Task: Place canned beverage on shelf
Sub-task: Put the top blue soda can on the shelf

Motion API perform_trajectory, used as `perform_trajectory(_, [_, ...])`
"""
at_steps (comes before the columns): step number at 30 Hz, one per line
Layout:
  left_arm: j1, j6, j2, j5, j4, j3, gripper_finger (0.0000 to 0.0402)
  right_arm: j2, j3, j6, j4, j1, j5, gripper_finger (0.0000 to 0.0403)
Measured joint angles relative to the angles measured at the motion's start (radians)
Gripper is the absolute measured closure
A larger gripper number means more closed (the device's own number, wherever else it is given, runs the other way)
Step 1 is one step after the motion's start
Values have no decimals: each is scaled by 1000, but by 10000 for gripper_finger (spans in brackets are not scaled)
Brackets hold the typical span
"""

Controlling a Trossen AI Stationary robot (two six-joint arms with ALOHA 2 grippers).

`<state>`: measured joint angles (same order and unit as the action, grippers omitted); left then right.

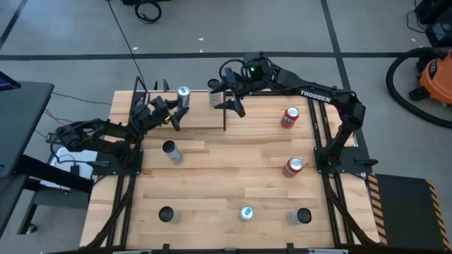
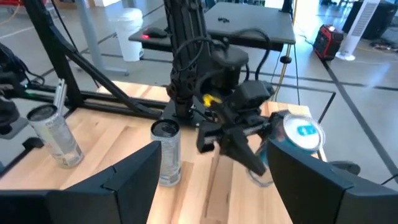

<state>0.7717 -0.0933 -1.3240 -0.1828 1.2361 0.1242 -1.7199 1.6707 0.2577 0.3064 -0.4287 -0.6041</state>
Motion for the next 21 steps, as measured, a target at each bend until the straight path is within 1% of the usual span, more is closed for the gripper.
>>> perform_trajectory(3, [-14, 0, 0, -7, 20, 0, 170, -16, -1, 0, -30, -17, -33, 104])
perform_trajectory(5, [-18, 1, 2, -19, 37, 0, 170, -24, 0, -13, -61, -25, -35, 104])
perform_trajectory(8, [-17, 3, 2, -26, 40, 0, 170, -29, 0, -17, -56, -31, 18, 104])
perform_trajectory(11, [-10, 8, 2, -24, 37, 0, 170, -31, 0, 35, -41, -30, 83, 97])
perform_trajectory(16, [1, 1, 2, -33, 35, 0, 167, -31, 0, 116, -66, -10, 130, 61])
perform_trajectory(19, [1, 1, 2, -92, 48, 0, 159, -40, 0, 124, -146, -2, 134, 31])
perform_trajectory(21, [0, 1, 2, -126, 58, 0, 153, -48, 0, 113, -201, -7, 102, 15])
